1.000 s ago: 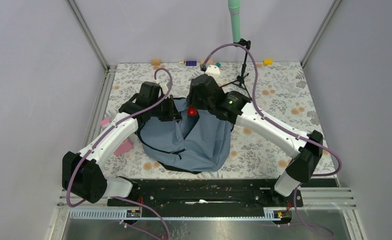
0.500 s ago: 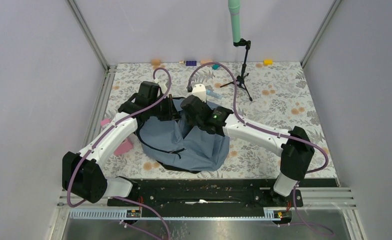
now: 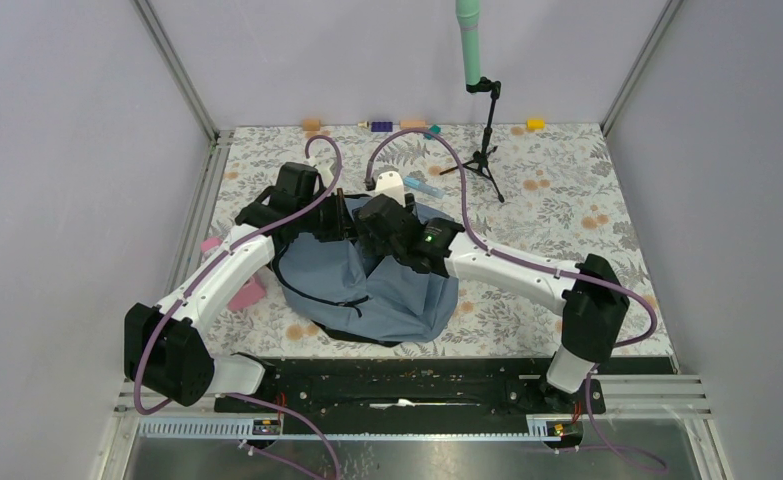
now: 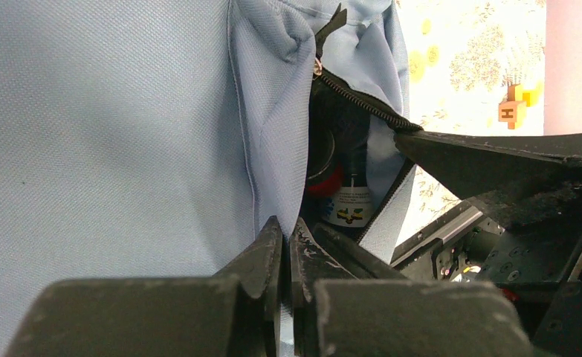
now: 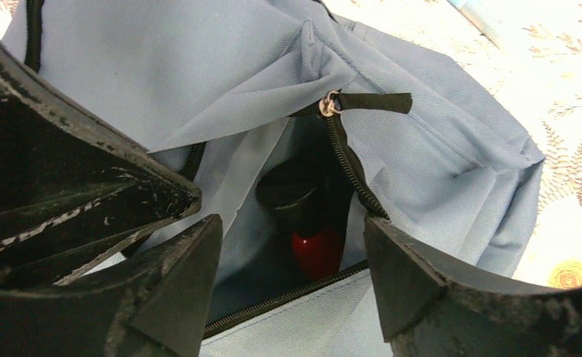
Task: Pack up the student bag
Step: Place the personal item in the student bag.
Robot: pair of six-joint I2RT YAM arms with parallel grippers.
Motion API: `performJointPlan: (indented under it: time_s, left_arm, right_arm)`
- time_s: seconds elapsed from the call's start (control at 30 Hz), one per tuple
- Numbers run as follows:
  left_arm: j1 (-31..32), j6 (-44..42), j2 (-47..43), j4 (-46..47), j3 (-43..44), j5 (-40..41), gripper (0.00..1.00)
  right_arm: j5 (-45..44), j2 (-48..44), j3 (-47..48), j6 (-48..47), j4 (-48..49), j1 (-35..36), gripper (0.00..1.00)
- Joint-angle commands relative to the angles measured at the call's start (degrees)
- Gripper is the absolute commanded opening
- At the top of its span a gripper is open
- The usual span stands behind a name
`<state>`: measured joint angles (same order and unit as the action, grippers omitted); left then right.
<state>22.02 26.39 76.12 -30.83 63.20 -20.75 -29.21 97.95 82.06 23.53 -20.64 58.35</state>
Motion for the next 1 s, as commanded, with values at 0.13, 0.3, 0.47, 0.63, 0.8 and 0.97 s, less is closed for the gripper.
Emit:
performJointPlan:
  time_s: [0.13,0.3,0.47,0.63,0.8,0.97]
  left_arm:
    - [-1.4,-0.5,-1.7,5.6,1.8,0.1,0.0]
    - [-1.7,-0.5,-2.2,5.5,1.8,0.8,0.0]
    - [-2.3,-2.1,-5.1,5.2,1.9,6.0,0.0]
    - [-3.6,-3.2,-8.7,4.3,2.4,10.5,0.0]
    - [-5.5,-3.6,-10.6,2.6,4.6,13.0,0.0]
    - [-7.7,-3.7,-10.3,1.5,6.4,13.5,0.0]
  right_arm:
    - [1.4,-3.6,-0.4,-2.1,2.3,0.4,0.81]
    - [3.2,-6.1,-0.2,-2.4,3.5,0.4,0.8]
    - [3.3,-11.5,0.5,-5.2,4.1,0.4,0.84]
    - [-3.0,-16.6,1.1,-7.9,-0.9,0.2,0.94]
    - [-4.0,-19.5,0.0,-5.3,-8.1,-5.3,0.96]
    - [2.7,-20.9,-4.7,-0.9,-8.5,-14.0,0.96]
